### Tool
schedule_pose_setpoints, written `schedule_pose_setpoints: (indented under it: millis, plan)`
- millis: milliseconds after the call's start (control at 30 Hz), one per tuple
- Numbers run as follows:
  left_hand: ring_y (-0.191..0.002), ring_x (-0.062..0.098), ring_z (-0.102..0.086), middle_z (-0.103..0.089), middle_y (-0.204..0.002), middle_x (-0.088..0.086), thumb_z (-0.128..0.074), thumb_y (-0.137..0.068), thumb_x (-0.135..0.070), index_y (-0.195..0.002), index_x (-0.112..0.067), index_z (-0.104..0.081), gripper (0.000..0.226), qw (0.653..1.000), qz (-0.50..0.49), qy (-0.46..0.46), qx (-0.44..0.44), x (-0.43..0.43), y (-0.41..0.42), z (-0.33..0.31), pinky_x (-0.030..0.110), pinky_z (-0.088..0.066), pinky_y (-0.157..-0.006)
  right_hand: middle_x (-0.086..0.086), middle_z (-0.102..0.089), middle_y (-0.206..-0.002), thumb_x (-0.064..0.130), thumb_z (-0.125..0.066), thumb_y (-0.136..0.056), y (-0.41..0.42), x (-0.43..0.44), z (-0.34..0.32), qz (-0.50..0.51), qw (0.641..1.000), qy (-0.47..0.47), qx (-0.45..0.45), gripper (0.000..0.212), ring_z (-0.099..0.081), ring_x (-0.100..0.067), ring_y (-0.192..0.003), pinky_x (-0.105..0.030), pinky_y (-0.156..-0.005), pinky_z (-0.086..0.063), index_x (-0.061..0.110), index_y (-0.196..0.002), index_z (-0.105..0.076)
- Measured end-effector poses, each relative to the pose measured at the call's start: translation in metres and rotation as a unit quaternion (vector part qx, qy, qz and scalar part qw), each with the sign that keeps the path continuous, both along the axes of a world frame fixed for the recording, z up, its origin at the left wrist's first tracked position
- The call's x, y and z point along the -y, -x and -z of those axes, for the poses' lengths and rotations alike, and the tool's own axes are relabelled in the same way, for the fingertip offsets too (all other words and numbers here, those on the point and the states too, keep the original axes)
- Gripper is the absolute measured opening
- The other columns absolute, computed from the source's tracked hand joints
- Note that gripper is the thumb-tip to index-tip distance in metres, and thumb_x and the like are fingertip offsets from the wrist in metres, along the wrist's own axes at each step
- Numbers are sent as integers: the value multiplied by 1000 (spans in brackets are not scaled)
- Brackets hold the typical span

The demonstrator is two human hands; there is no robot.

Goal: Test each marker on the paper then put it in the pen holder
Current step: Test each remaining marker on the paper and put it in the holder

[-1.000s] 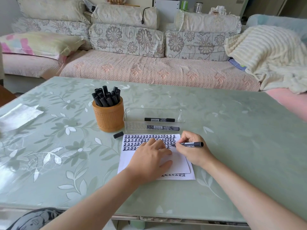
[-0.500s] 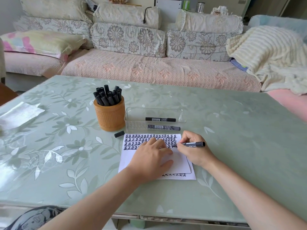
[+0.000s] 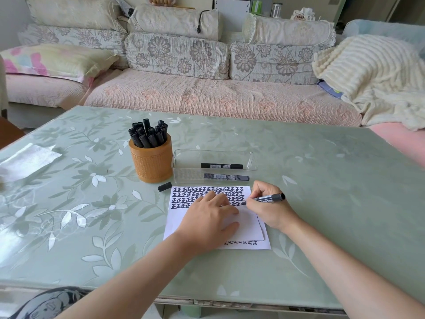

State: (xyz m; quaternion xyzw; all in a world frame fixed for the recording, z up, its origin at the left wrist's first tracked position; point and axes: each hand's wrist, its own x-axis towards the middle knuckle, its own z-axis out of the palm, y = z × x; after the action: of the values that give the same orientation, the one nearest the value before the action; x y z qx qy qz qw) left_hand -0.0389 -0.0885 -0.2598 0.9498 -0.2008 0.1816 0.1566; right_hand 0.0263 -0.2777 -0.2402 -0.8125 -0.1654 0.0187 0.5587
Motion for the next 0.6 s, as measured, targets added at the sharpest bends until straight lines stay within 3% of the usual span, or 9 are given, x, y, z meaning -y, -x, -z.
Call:
schedule_pose_setpoints:
  millis: [67, 200, 333, 433, 500, 600]
  plan:
    - [-86, 18, -48, -54, -97, -10, -50, -85, -52, -105, -36, -67, 31, 1000, 1, 1, 0, 0, -1, 0, 33, -47, -70, 12, -43, -50, 6, -60, -73, -2, 0, 0, 11, 1000, -24, -11, 29, -35, -11, -47, -23, -47, -27, 24, -56, -44]
    - [-88, 18, -49, -55, -98, -9, -48, -86, -53, -109, -36, -66, 34, 1000, 15, -6, -10, -4, -2, -2, 31, -45, -69, 13, -48, -50, -3, -63, -82, -3, 1, 0, 15, 999, -29, -9, 33, -41, -9, -45, -22, -48, -31, 21, -63, -51]
    - [-92, 16, -51, -56, -99, -9, -47, -89, -47, -114, -34, -64, 33, 999, 31, 2, -7, -16, -5, -11, 28, -43, -66, 3, -62, -66, 2, -70, -82, -1, -5, -11, 0, 999, -19, 31, 19, -54, -9, -60, -22, -58, -42, 19, -77, -67]
    - [-92, 16, -54, -59, -97, -7, -52, -92, -38, -110, -29, -66, 25, 999, -35, 10, 20, -36, -12, -20, 30, -48, -66, 2, -69, -75, 2, -68, -86, 3, -15, -19, -27, 999, -17, 29, 21, -58, -7, -65, -19, -61, -45, 23, -88, -74]
    - [-96, 16, -54, -61, -103, -6, -52, -95, -34, -112, -26, -67, 24, 994, -104, 8, 20, -53, -15, -25, 33, -51, -77, 12, -65, -69, 1, -63, -90, 6, -23, -23, -47, 998, -18, 28, 26, -54, -7, -59, -16, -58, -43, 24, -95, -75]
    - [-105, 19, -52, -60, -111, -2, -53, -94, -26, -117, -22, -66, 26, 980, -199, 15, 8, -81, -16, -26, 38, -51, -86, 8, -65, -71, -2, -55, -94, 7, -32, -27, -75, 997, -20, 21, 34, -48, -17, -55, -22, -56, -44, 25, -105, -72]
